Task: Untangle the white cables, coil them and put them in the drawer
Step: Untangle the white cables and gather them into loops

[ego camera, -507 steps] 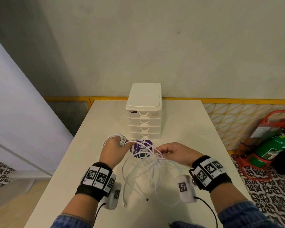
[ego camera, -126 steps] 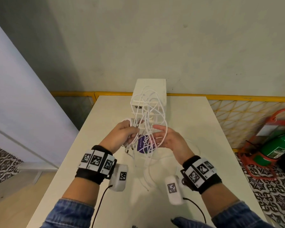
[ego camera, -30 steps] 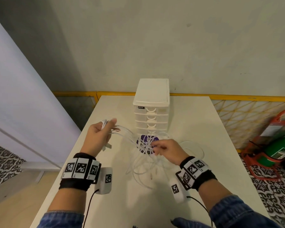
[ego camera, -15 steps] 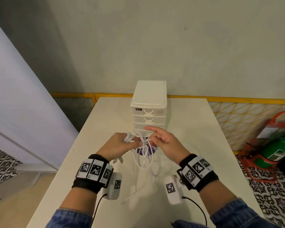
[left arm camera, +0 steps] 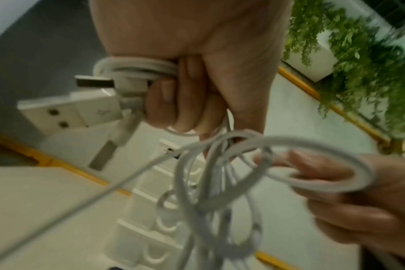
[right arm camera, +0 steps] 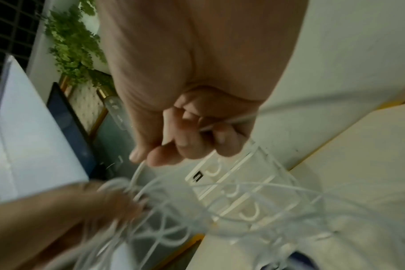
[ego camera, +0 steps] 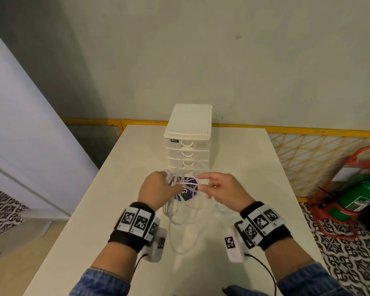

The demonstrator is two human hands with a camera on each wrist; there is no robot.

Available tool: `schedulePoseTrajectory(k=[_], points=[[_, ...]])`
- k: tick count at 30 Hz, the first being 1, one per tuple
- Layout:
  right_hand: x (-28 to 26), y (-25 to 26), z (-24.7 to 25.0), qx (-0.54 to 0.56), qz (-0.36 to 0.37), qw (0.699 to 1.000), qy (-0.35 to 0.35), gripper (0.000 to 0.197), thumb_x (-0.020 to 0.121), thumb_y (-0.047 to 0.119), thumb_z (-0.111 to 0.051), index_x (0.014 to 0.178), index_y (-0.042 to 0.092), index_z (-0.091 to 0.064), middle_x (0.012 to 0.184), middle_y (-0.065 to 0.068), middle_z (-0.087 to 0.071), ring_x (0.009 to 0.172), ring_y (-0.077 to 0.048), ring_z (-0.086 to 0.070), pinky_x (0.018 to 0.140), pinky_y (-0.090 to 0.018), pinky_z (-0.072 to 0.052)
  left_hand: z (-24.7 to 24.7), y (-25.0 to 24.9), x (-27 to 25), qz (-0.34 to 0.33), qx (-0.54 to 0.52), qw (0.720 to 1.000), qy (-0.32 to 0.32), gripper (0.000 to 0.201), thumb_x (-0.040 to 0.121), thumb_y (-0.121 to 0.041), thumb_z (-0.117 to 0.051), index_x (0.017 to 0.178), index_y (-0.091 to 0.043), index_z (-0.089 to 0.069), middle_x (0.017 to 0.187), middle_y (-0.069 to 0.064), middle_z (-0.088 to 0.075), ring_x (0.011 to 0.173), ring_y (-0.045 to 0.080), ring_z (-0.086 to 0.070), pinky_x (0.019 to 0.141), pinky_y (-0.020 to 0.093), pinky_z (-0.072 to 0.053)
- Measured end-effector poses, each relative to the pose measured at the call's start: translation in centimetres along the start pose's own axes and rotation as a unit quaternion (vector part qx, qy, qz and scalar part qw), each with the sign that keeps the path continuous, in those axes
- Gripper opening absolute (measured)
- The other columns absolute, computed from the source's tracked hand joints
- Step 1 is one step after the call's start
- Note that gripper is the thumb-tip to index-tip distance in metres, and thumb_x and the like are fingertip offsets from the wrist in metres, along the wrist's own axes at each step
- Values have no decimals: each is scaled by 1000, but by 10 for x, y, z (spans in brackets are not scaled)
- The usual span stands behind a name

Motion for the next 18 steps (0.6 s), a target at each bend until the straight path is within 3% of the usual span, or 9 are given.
schedulePoseTrajectory(k=[2,4,5,8,10,12,13,15,18], points=[[-4,-21,20,-71,-31,997,-8,31,82,41,-66,91,11,-71,51,12,-56,48,-1,-49,54,-13,-39,19,12,1,15,12,998,-54,21,77,-22,-72,77,-3,-64,70,12,-64,64,25,-59,56,29,-43],[-8,-39,34,-101,-33,994,-23,70,74,69,-55,86,1,-67,63,-2,-62,57,-8,-49,61,-27,-41,34,19,0,26,-18,995,-98,19,78,-21,-73,77,-4,-64,71,15,-65,66,30,-61,59,36,-50],[-9,-49,36,-112,-38,993,-23,78,71,75,-50,89,0,-67,77,-12,-68,66,-15,-57,68,-32,-45,37,21,-1,30,-39,993,-105,20,77,-21,-74,79,-3,-66,73,18,-66,65,32,-61,59,40,-52],[-12,-78,26,-177,-79,981,22,57,88,54,-46,99,2,-65,97,-16,-69,94,-30,-62,85,-39,-48,29,18,-6,40,-80,993,-72,28,77,-25,-77,83,-1,-64,67,16,-61,51,28,-57,37,30,-47],[-18,-98,24,-247,-131,959,48,38,97,35,-43,110,6,-64,96,-5,-69,93,-24,-60,79,-31,-44,29,23,-9,54,-113,990,-65,24,79,-24,-76,85,-4,-64,60,7,-54,39,19,-51,39,31,-48],[-25,-120,26,-308,-195,928,74,37,99,28,-38,126,8,-54,118,-9,-62,109,-25,-56,88,-31,-42,35,26,-10,51,-139,986,-70,15,81,-19,-74,88,-8,-66,59,7,-53,38,20,-51,47,41,-52],[-26,-125,26,-326,-211,918,81,41,99,28,-37,134,9,-46,129,-12,-55,117,-26,-51,95,-33,-41,37,26,-11,43,-140,987,-72,10,82,-17,-72,85,-10,-66,62,9,-54,42,22,-52,45,38,-51],[-19,-110,24,-310,-182,932,53,46,98,30,-39,141,13,-37,135,-10,-47,123,-22,-46,101,-30,-36,39,22,-13,25,-143,987,-70,9,85,-16,-70,81,-9,-67,71,16,-55,51,23,-54,37,26,-47],[-5,-41,5,-139,-59,988,-19,39,93,36,-50,127,17,-55,121,-2,-59,108,-12,-55,93,-21,-40,32,13,-11,-8,-149,988,-40,29,88,-22,-67,89,6,-68,64,10,-54,50,10,-52,40,22,-46]])
Point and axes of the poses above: each hand's wrist, its own x-axis towards the middle knuckle, its own z-axis out of the back of the hand, y = z × x, the point moved 10 cm from there along x, towards the middle knuckle
